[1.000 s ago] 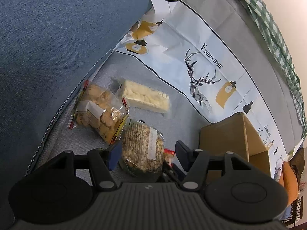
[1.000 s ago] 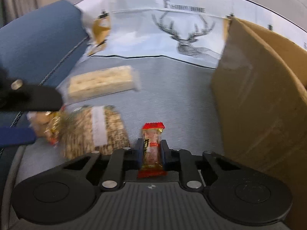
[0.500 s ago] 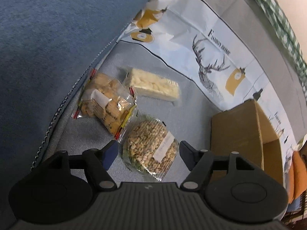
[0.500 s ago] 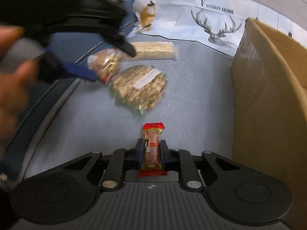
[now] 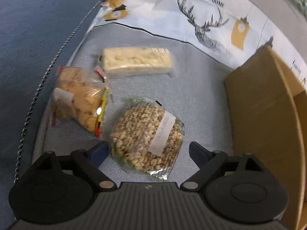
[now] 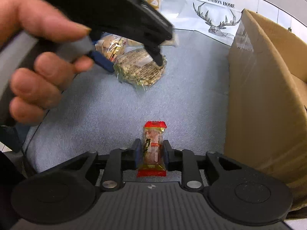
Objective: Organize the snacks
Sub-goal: 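Grasp nut cluster pack with left tool while right grasps small red bar, then lift both held snacks and carry them toward the cardboard box, then open both tools over the box to drop nut pack and red bar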
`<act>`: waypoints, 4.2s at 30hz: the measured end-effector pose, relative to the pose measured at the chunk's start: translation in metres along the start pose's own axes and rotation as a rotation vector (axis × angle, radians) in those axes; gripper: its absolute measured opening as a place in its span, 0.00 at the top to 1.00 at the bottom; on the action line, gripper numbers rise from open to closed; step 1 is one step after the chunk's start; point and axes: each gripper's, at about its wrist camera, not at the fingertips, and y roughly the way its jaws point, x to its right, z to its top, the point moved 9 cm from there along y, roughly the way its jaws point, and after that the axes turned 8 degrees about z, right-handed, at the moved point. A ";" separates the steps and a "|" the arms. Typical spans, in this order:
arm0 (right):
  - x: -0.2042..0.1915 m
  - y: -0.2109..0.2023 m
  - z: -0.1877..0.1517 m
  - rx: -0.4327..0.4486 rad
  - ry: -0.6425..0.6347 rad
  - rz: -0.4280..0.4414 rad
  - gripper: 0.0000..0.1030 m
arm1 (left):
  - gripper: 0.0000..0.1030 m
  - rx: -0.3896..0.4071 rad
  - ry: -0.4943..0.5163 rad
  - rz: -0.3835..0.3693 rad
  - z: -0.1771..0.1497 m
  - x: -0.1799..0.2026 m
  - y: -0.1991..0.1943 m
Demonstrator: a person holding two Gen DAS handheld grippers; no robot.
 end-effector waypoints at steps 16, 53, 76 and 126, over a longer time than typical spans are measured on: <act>-0.004 -0.007 -0.002 0.020 -0.031 0.005 0.82 | 0.16 -0.025 0.130 -0.056 -0.026 0.007 -0.021; -0.011 -0.019 -0.013 0.039 -0.093 -0.002 0.83 | 0.16 -0.041 0.164 0.006 -0.039 0.003 -0.026; -0.016 -0.078 -0.010 0.201 -0.086 -0.001 0.83 | 0.16 0.217 -0.050 -0.131 -0.019 0.000 -0.104; 0.220 -0.204 0.044 0.534 0.189 -0.260 0.83 | 0.16 0.474 0.024 -0.328 0.006 0.117 -0.144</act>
